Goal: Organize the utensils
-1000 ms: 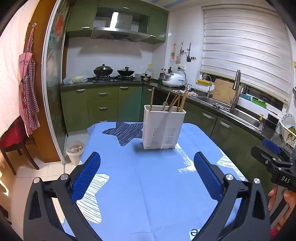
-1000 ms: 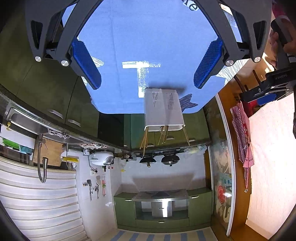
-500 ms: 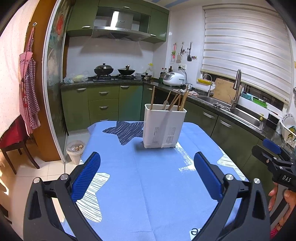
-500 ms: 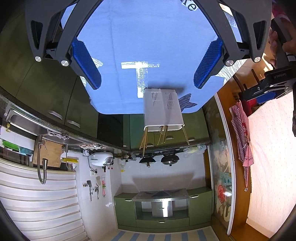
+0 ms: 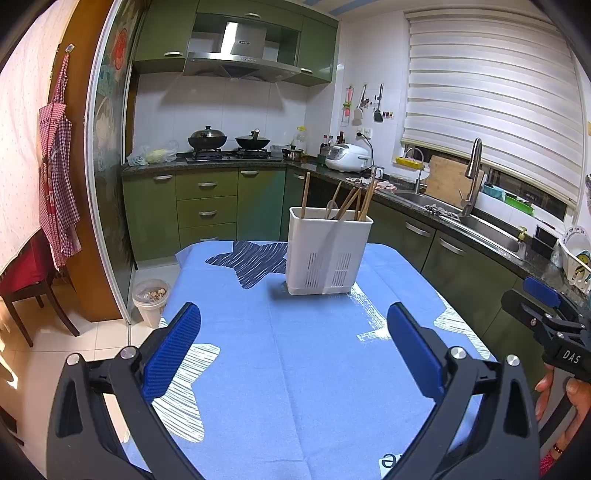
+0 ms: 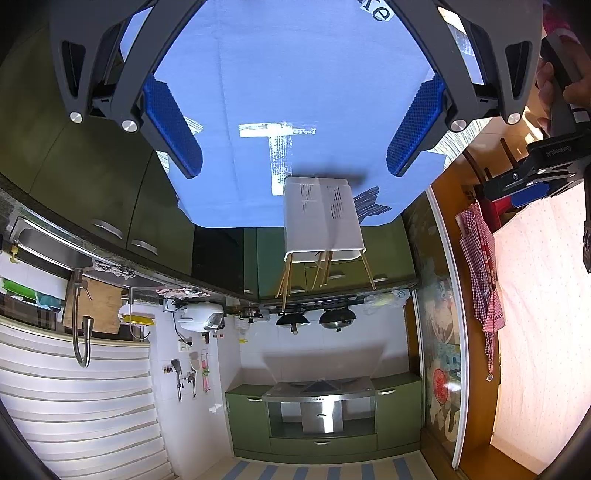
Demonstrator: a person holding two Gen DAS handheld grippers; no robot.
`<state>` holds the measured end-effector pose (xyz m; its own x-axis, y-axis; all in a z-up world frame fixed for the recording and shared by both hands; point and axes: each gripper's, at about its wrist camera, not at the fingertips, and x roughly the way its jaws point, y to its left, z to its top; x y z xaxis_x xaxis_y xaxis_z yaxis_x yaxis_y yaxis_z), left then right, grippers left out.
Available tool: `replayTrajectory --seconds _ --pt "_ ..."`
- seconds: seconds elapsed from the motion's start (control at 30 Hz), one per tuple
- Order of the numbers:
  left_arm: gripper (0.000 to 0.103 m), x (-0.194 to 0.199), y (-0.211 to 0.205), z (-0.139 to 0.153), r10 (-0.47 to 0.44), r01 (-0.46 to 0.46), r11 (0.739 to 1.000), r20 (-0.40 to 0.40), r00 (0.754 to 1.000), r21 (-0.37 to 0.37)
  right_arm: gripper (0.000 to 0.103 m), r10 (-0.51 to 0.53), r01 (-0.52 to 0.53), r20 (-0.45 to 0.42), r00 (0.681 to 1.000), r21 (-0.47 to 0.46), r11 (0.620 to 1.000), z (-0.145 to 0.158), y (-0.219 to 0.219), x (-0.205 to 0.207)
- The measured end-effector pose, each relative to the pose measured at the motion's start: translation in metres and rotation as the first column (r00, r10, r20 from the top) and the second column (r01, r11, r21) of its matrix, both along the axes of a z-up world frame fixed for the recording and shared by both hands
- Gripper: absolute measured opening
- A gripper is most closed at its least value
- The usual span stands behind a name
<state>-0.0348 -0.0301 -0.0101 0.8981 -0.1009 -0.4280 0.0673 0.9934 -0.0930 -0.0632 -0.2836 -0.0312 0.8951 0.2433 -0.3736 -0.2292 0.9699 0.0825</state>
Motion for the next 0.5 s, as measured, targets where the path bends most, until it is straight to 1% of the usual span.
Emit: replayTrajectory --seconds 0.5 --pt "0.096 0.0007 -0.0001 -0.0012 0.01 -0.01 1.0 -0.009 1.0 0.004 0.099 0.003 -0.003 -0.001 1.0 0.004 1.0 0.0007 0.0011 0.0006"
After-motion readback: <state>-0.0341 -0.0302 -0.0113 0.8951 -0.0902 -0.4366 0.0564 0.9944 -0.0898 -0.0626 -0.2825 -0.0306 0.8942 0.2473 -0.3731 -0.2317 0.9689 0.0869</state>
